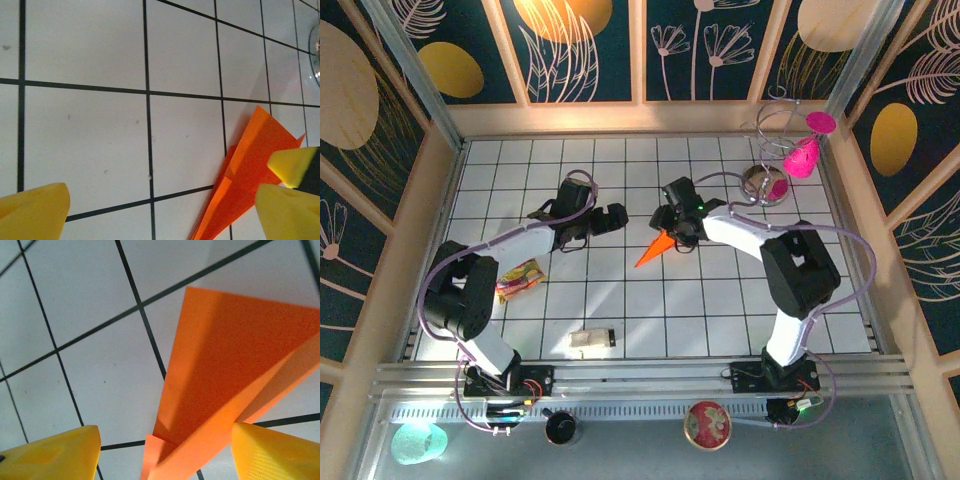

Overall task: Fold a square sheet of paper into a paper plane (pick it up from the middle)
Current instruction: Move the paper plane to the top-center of the table.

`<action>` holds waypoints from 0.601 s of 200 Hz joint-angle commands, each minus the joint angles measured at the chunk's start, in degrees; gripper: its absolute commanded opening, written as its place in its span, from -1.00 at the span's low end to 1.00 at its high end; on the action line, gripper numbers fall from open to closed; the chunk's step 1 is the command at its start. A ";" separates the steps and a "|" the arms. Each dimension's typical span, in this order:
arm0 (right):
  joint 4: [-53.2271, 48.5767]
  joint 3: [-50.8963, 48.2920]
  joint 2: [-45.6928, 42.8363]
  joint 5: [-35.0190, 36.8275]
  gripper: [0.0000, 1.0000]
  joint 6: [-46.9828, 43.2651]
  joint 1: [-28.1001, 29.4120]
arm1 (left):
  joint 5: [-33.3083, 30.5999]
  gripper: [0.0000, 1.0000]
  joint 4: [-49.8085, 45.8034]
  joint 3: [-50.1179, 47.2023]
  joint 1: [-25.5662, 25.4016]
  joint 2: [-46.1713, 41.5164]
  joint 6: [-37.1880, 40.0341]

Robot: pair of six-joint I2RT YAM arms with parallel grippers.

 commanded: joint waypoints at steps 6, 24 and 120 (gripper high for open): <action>-6.22 2.51 2.82 4.94 0.39 3.84 0.81 | -2.58 0.94 -0.25 -0.95 0.21 -2.07 1.34; -8.37 2.75 3.20 6.28 0.35 5.00 0.84 | -2.50 0.95 -0.16 -2.41 0.27 -1.90 1.42; -7.98 -1.85 -1.39 7.57 -0.09 7.87 2.00 | -0.48 0.96 0.98 -1.73 0.27 0.94 0.54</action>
